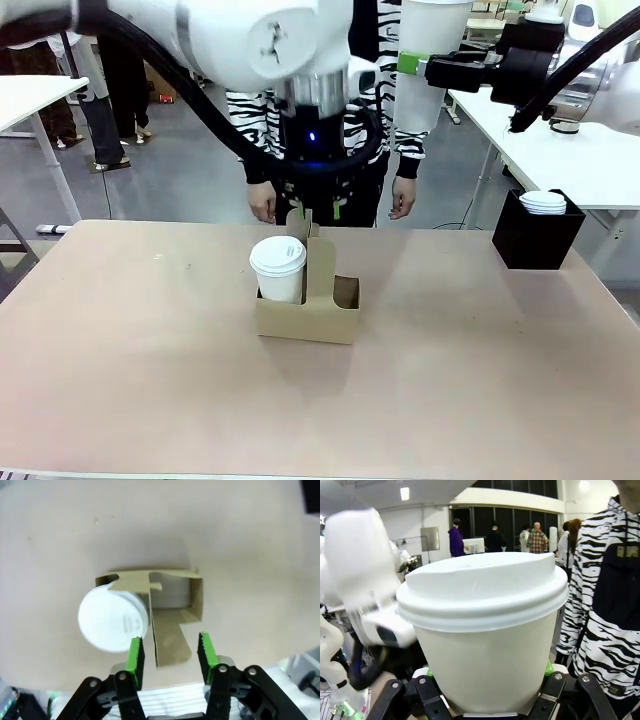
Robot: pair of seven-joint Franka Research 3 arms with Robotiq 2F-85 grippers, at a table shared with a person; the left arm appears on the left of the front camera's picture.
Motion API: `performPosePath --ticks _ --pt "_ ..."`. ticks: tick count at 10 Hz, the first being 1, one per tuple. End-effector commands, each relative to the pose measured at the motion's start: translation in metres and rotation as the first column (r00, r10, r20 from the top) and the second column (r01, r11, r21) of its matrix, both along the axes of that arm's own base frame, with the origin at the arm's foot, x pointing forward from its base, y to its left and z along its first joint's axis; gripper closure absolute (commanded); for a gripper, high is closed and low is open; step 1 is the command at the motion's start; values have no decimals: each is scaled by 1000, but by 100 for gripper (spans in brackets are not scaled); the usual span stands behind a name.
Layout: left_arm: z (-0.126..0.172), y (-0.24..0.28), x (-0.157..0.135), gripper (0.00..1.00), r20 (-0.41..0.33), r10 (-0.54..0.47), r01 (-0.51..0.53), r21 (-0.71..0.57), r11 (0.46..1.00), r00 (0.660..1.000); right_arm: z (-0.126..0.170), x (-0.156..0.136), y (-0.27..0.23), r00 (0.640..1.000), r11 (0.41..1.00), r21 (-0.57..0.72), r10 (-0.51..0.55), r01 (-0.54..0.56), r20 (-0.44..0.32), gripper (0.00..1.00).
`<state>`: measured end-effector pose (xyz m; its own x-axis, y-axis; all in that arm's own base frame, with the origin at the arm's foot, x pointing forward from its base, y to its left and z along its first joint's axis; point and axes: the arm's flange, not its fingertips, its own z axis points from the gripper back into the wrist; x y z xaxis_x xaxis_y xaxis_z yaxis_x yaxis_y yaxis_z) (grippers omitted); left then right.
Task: Pour a drink into a cup and package it in a carrier.
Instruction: Insert the held 600 ml Paper Cup into the Cup Carrier.
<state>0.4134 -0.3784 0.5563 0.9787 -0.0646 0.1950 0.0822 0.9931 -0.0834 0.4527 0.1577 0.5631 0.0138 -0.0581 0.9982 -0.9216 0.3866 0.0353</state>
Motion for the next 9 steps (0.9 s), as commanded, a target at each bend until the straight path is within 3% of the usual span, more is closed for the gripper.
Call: performPosePath --ticks 1,3,5,6,8,9 --pt "30 42 -19 0 -20 -92 91 -42 995 996 2 30 4 994 995 5 102 -101 -37 19" --pt "61 88 -35 0 -10 -213 213 -38 976 977 -9 66 17 951 955 -22 291 -295 -107 19" --pt "73 143 -50 0 5 -368 368 -39 929 930 -32 78 37 894 898 -42 431 -439 -121 19" --pt "74 171 -60 0 28 -440 441 -30 897 898 -45 78 49 870 870 -60 482 -489 -107 19" --pt "69 230 -69 0 104 -597 598 22 801 796 -76 69 69 815 812 -71 577 -580 -59 19" --pt "61 247 -65 0 126 -612 613 39 789 780 -92 71 72 786 784 -59 617 -618 -41 19"
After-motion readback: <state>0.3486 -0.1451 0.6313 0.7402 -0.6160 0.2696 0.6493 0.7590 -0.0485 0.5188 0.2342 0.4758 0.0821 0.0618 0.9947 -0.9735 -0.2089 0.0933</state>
